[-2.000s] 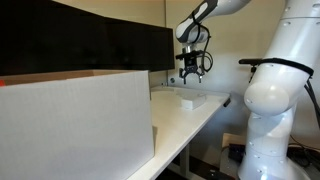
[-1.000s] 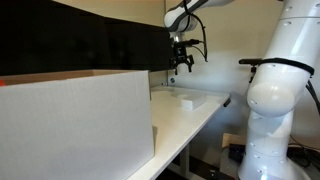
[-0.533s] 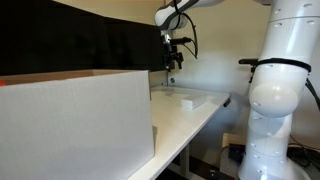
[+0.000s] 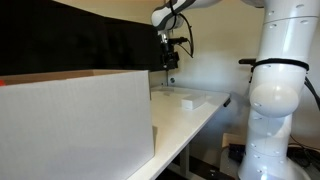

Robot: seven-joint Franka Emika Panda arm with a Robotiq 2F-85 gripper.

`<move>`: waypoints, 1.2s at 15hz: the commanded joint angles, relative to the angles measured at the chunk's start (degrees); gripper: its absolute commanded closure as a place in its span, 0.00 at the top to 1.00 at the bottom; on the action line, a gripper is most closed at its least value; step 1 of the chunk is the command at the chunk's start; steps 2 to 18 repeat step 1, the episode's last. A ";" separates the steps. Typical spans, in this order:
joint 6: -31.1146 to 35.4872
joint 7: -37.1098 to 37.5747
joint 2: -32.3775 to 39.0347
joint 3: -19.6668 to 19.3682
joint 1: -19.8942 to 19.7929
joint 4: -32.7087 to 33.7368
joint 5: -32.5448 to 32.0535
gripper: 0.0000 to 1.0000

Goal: Remove the small white box from the white storage box.

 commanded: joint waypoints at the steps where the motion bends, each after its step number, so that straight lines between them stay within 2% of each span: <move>1: -0.14 -0.05 0.08 -0.03 0.01 0.19 0.02 1.00; 18: -0.14 -0.05 0.08 -0.03 0.01 0.19 0.02 1.00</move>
